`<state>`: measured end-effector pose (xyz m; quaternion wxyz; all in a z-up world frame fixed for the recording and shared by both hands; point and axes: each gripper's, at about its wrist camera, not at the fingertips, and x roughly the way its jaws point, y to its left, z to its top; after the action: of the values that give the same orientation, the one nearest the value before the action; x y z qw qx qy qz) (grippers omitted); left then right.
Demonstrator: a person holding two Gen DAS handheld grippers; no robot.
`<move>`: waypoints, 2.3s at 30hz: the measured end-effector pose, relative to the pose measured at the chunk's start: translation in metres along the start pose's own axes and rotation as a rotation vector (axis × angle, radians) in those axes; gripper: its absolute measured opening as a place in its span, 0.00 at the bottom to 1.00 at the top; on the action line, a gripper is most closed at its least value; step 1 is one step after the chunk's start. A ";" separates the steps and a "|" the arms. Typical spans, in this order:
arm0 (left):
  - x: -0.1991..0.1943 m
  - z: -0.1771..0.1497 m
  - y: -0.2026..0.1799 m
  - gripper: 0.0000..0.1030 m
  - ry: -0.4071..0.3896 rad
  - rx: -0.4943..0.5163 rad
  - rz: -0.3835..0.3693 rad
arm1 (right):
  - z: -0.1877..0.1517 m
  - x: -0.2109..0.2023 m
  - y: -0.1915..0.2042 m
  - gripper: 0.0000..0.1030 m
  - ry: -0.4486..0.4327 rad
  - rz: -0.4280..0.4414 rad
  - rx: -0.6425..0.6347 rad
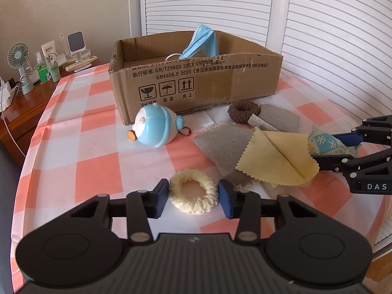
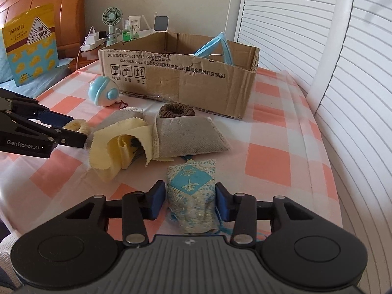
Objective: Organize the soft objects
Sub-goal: 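Grasp the floral sachet with the right gripper while the left gripper grasps the cream hair tie, then lift the sachet with the right gripper while the left gripper carries the hair tie to the box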
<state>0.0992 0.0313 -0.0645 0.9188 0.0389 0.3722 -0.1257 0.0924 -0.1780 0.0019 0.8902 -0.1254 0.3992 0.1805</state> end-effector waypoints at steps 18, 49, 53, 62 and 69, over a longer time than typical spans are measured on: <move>-0.014 -0.002 0.002 0.31 0.021 0.022 -0.038 | 0.002 -0.010 -0.002 0.33 0.004 -0.032 0.011; -0.015 -0.011 0.011 0.32 0.017 -0.026 -0.034 | -0.014 -0.002 0.020 1.00 0.034 -0.011 0.058; -0.016 -0.011 0.010 0.33 0.018 -0.025 -0.032 | -0.012 -0.002 0.018 0.99 0.024 -0.008 0.040; -0.016 -0.011 0.011 0.33 0.023 -0.028 -0.032 | -0.002 -0.002 0.011 0.54 0.000 -0.027 -0.005; -0.017 -0.008 0.012 0.32 0.042 -0.024 -0.040 | -0.002 -0.009 0.006 0.38 0.013 -0.052 -0.005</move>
<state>0.0856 0.0480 -0.0588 0.9084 0.0232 0.3936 -0.1389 0.0830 -0.1750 0.0065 0.8916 -0.1391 0.4012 0.1576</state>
